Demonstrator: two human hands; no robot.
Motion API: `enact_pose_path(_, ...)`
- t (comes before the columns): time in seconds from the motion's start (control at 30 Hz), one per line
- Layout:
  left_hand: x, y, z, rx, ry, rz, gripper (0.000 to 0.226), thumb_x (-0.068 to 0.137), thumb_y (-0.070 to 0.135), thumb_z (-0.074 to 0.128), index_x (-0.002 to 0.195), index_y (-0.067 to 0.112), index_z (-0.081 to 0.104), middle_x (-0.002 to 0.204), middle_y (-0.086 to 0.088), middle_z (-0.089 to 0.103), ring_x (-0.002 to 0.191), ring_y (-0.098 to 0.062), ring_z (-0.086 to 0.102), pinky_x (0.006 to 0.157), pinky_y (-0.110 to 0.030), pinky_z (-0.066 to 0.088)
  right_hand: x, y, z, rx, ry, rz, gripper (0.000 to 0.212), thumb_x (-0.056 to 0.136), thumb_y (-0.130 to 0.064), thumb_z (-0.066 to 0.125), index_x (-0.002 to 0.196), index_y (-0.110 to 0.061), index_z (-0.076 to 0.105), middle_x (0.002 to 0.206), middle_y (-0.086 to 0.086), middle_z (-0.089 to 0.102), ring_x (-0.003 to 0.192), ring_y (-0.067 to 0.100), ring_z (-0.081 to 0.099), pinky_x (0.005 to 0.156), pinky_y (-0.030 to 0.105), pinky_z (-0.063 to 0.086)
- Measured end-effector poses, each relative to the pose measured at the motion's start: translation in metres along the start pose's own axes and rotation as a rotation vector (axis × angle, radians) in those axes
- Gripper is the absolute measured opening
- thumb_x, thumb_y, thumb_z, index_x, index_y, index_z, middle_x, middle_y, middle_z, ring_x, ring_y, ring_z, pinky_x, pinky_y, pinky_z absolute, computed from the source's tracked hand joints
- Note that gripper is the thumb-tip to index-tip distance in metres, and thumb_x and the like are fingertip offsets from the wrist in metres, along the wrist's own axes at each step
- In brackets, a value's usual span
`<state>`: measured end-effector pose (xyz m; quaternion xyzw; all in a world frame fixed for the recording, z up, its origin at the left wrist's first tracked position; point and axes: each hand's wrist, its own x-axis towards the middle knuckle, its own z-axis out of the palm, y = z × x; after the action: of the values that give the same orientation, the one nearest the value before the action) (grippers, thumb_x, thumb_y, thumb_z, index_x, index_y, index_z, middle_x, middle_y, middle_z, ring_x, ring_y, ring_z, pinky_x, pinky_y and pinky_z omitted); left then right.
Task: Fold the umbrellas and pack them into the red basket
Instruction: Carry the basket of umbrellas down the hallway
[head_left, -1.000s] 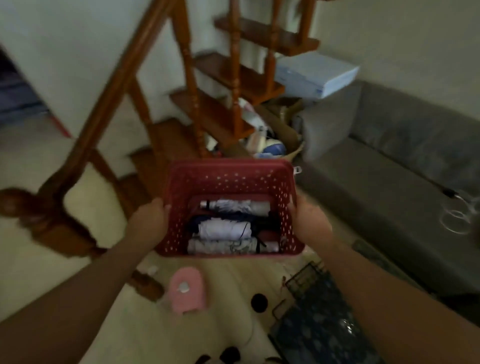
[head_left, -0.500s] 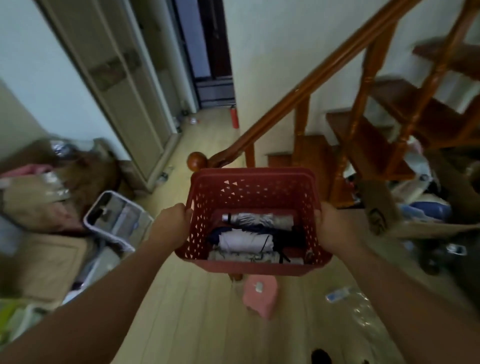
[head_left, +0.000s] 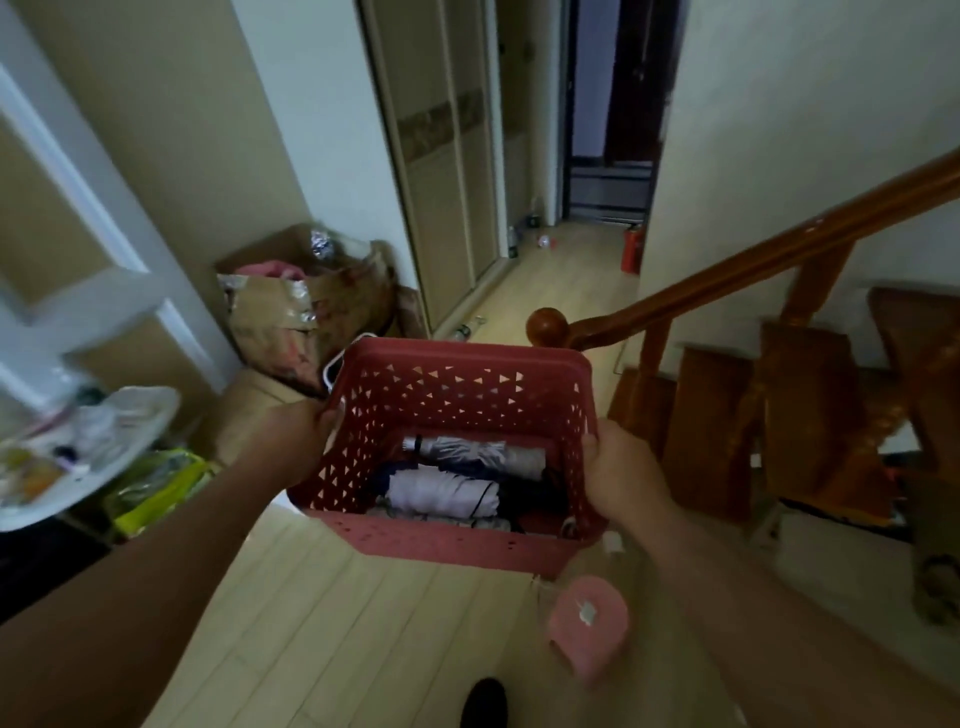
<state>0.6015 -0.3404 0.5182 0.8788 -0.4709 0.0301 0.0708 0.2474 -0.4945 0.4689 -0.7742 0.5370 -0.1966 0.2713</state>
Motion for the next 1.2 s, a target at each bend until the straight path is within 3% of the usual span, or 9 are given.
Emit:
enact_pose_path(0.07, 0.004, -0.023, -0.003, 0.025, 0.010, -0.067, 0.045, 0.107, 0.047, 0.041, 0.094, 0.014, 0.069, 0.092, -0.018, 0.073, 0.087, -0.041, 0.070, 0.080, -0.045, 0.058, 0.011, -0.020, 0.012, -0.010, -0.019, -0.038, 0.031, 0.110, -0.037, 0.036, 0.106, -0.018, 0.061, 0.095, 0.004, 0.067, 0.084, 0.025, 0.065, 0.079, 0.044, 0.057)
enact_pose_path(0.23, 0.024, -0.063, -0.001, -0.037, 0.029, -0.146, 0.043, 0.110, 0.034, 0.047, 0.097, 0.000, 0.071, 0.094, -0.026, 0.072, 0.091, -0.044, 0.069, 0.075, -0.041, 0.047, 0.060, -0.069, 0.036, -0.050, -0.038, -0.132, 0.027, 0.111, -0.034, 0.038, 0.098, -0.020, 0.057, 0.086, 0.002, 0.063, 0.079, 0.023, 0.063, 0.076, 0.043, 0.056)
enact_pose_path(0.4, 0.077, -0.105, 0.021, -0.061, 0.025, -0.202, 0.043, 0.110, 0.034, 0.047, 0.097, 0.001, 0.071, 0.092, -0.023, 0.072, 0.090, -0.041, 0.069, 0.071, -0.037, 0.041, 0.129, -0.111, 0.068, -0.132, -0.074, -0.183, 0.026, 0.111, -0.033, 0.039, 0.102, -0.018, 0.058, 0.084, -0.001, 0.061, 0.077, 0.017, 0.060, 0.071, 0.037, 0.051)
enact_pose_path(0.6, 0.212, -0.159, 0.047, -0.096, -0.009, -0.160, 0.041, 0.108, 0.042, 0.046, 0.088, 0.013, 0.067, 0.090, -0.018, 0.072, 0.085, -0.039, 0.070, 0.077, -0.041, 0.056, 0.248, -0.154, 0.126, -0.260, -0.087, -0.174, 0.026, 0.111, -0.033, 0.039, 0.104, -0.015, 0.057, 0.090, 0.001, 0.061, 0.077, 0.017, 0.057, 0.071, 0.036, 0.049)
enact_pose_path(0.7, 0.296, -0.169, 0.048, -0.110, -0.075, -0.078, 0.033, 0.111, 0.033, 0.042, 0.106, 0.012, 0.067, 0.107, -0.014, 0.071, 0.094, -0.032, 0.069, 0.080, -0.037, 0.051, 0.316, -0.183, 0.150, -0.263, -0.078, -0.130, 0.025, 0.112, -0.033, 0.037, 0.101, -0.017, 0.053, 0.083, -0.005, 0.054, 0.071, 0.009, 0.051, 0.059, 0.028, 0.038)
enact_pose_path(0.77, 0.347, -0.177, 0.046, -0.158, -0.108, -0.095, 0.037, 0.112, 0.031, 0.040, 0.119, 0.005, 0.065, 0.103, -0.013, 0.066, 0.102, -0.036, 0.069, 0.078, -0.036, 0.045, 0.357, -0.202, 0.161, -0.259, -0.071, -0.107, 0.024, 0.112, -0.034, 0.037, 0.102, -0.018, 0.053, 0.084, -0.004, 0.055, 0.073, 0.011, 0.053, 0.060, 0.028, 0.038)
enact_pose_path(0.87, 0.418, -0.189, 0.043, -0.213, -0.072, -0.023, 0.037, 0.112, 0.028, 0.038, 0.112, 0.002, 0.064, 0.099, -0.019, 0.068, 0.096, -0.039, 0.069, 0.080, -0.040, 0.046, 0.416, -0.224, 0.171, -0.262, -0.054, -0.087, 0.027, 0.112, -0.033, 0.037, 0.104, -0.014, 0.055, 0.085, -0.001, 0.056, 0.076, 0.017, 0.055, 0.069, 0.033, 0.041)
enact_pose_path(1.03, 0.520, -0.181, 0.037, -0.191, -0.038, 0.011, 0.041, 0.113, 0.034, 0.038, 0.119, 0.002, 0.063, 0.106, -0.024, 0.069, 0.088, -0.033, 0.060, 0.077, -0.036, 0.037, 0.518, -0.246, 0.172, -0.301, -0.025, -0.084, 0.028, 0.113, -0.030, 0.037, 0.099, -0.014, 0.054, 0.083, 0.000, 0.057, 0.068, 0.009, 0.048, 0.060, 0.030, 0.035)
enact_pose_path(1.2, 0.628, -0.159, 0.061, -0.248, 0.003, 0.085, 0.033, 0.111, 0.024, 0.045, 0.125, 0.000, 0.063, 0.108, -0.028, 0.071, 0.096, -0.045, 0.067, 0.077, -0.036, 0.035, 0.635, -0.238, 0.178, -0.276, 0.004, -0.077, 0.029, 0.112, -0.031, 0.037, 0.095, -0.016, 0.054, 0.080, 0.000, 0.057, 0.069, 0.013, 0.051, 0.062, 0.031, 0.037)
